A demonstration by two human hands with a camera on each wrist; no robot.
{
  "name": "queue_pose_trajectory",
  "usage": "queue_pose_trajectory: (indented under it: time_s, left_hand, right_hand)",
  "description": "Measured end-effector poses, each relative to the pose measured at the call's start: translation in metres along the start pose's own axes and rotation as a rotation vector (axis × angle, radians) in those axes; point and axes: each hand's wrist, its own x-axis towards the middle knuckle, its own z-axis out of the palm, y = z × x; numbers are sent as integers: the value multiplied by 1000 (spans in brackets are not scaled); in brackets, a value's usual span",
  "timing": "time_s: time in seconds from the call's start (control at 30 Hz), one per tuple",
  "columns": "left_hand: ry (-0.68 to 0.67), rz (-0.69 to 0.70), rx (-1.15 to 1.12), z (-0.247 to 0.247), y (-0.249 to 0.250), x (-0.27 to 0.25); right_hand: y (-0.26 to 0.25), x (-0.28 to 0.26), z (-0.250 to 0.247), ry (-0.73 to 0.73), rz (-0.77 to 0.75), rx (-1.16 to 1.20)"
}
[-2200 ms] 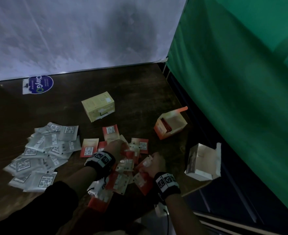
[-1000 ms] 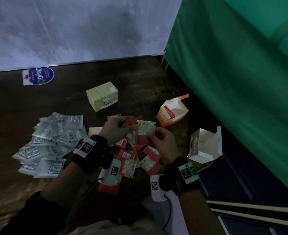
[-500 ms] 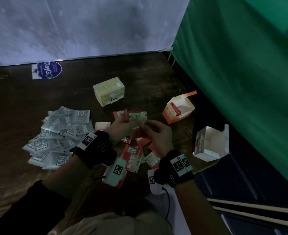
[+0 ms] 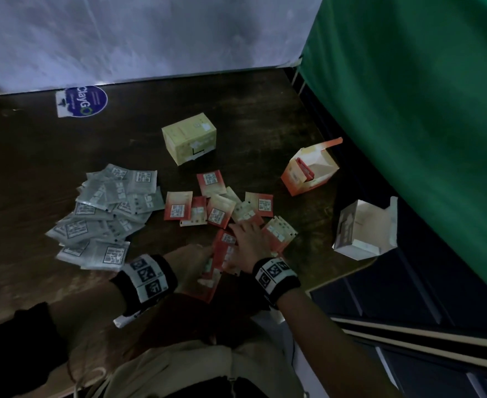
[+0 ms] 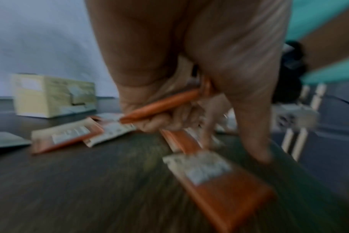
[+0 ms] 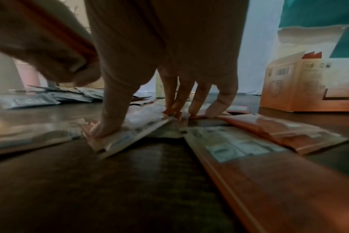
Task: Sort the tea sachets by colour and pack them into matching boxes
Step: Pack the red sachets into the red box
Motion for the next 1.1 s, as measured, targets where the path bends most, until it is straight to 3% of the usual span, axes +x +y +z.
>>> queue_pose_trajectory:
  time_s: [0.1,0.27,0.33,0.47,0.6,0.77,0.87,0.93,1.03,1.1]
  left_hand:
    - [-75,9,99,16,-2,4]
    - [-7,-64,116,21,-6,7]
    - [-26,-106,108,15,-4,9]
    - [-137,-152,139,6,-5,14]
    - [-63,-122,131,-7,-9,16]
    - [88,-42,-264,-30,-10,13]
    - [358,48,-321,-48,1,13]
    - [401,110,-513,-56,1,17]
    - [364,164,-757,-67,3,16]
    - [439,259,-794,-74,5,14]
  right_hand:
    - [1,10,-6,-38,23,-21]
    - [1,17,-16,-49,24,-27]
    - [6,16,-17,-25,25,124]
    - [22,9,-24,77,123,642]
    - [33,-9,-38,119,131,912]
    - [37,-27,-42,-143,205,1355]
    - [33,-26,-33,-251,237,1611]
    - [28,-26,-33,-324,185,1693]
    - [25,-24,-38,-339,170,1772]
    - [27,-23,-44,-320,144,1789]
